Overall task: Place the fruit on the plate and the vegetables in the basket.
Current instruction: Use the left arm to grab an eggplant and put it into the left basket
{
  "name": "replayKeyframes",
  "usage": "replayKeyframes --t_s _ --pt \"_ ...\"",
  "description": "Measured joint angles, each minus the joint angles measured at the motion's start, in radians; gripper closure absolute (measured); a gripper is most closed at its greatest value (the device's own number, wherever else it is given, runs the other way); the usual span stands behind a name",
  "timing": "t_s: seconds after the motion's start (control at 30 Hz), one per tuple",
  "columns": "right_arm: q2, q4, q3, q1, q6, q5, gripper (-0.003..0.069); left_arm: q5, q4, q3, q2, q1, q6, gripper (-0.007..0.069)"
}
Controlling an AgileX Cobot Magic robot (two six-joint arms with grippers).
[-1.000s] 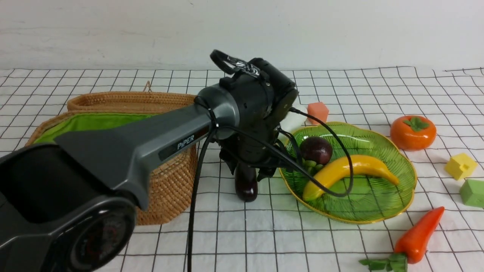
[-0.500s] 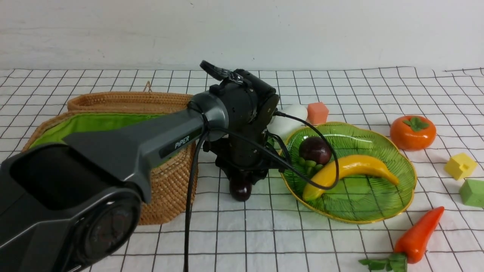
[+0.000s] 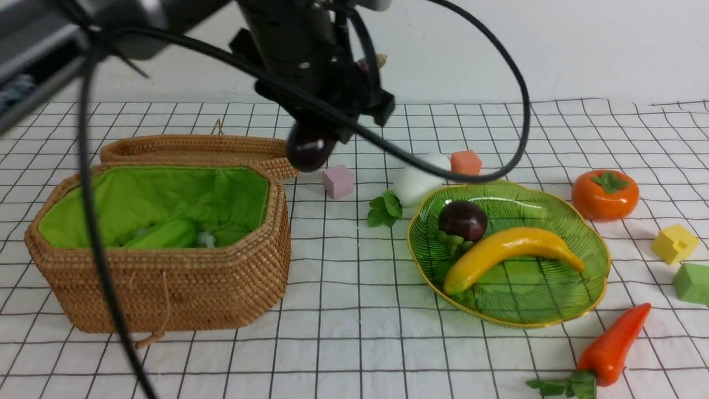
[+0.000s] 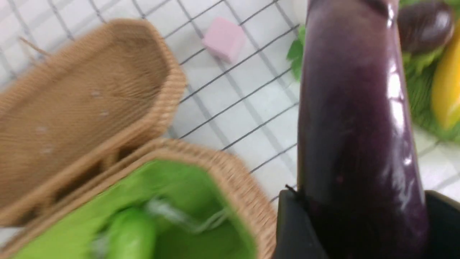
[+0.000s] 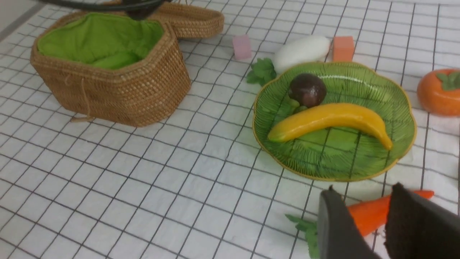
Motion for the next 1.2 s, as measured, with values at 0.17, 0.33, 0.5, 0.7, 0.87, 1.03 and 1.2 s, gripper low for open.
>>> replayKeyframes --t_s 0.17,0.33,0.5,0.7,0.87,1.03,1.2 --pt "0.000 0.067 0.000 0.000 -0.117 -0.084 0.0424 0.004 0.011 0.303 -0.211 0.090 0.292 0.0223" --pt "0.000 0.202 0.000 0.000 -0.281 -0.119 0.0424 -0.123 0.005 0.497 -0.286 0.246 0.488 0.0223" --pt "0.000 0.339 0.000 0.000 -0.424 -0.118 0.0422 -0.247 0.010 0.602 -0.232 0.383 0.786 0.0223" --pt "0.000 0.355 0.000 0.000 -0.440 -0.104 0.0422 -0.346 0.033 0.607 -0.191 0.391 0.828 0.0223" --pt "0.000 0.356 0.000 0.000 -0.440 -0.092 0.0422 -0.377 0.084 0.607 -0.187 0.391 0.688 0.0095" --pt "0.000 0.359 0.000 0.000 -0.440 -0.090 0.0422 -0.367 0.077 0.607 -0.188 0.391 0.551 -0.0031" --pt "0.011 0.345 0.000 0.000 -0.373 -0.100 0.0422 -0.372 -0.128 0.607 -0.189 0.391 0.253 0.0030"
